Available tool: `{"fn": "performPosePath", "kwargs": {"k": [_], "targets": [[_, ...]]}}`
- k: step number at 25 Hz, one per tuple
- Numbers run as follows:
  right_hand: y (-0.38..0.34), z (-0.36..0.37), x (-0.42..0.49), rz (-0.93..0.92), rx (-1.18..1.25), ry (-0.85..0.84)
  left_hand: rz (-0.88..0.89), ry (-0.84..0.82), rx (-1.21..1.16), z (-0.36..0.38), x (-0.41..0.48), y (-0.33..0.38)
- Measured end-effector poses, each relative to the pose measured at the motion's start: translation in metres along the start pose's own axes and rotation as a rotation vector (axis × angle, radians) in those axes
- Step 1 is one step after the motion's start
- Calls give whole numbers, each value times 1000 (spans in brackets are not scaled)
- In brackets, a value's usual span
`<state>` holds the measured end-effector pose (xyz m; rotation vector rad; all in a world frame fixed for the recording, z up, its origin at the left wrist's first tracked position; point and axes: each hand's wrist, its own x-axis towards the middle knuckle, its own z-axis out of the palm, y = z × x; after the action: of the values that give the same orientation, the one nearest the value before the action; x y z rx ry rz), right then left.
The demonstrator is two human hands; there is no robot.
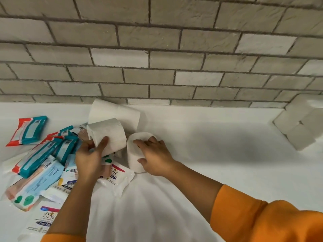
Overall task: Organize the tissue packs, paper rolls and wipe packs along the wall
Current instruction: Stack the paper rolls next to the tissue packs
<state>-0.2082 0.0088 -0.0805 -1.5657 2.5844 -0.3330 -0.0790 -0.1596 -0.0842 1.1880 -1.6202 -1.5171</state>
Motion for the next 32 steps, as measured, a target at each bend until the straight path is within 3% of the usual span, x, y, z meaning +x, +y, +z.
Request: {"fn": "performPosePath", "kwargs": {"k": [8, 12, 15, 21, 26, 32], "targets": [[35, -23, -68, 257, 382, 189, -19, 12, -292, 21, -32, 5], [65, -28, -110, 537, 821, 473, -31, 40, -381, 34, -57, 6], [94, -32, -143, 649, 934, 616, -1, 2, -305, 47, -78, 2], [149, -37, -193, 698, 896, 732, 119, 46, -78, 81, -114, 0], [194, -46, -218, 734, 839, 702, 148, 48, -74, 115, -136, 14], [298, -84, -212, 765, 490, 598, 169, 35, -87, 153, -165, 23]]}}
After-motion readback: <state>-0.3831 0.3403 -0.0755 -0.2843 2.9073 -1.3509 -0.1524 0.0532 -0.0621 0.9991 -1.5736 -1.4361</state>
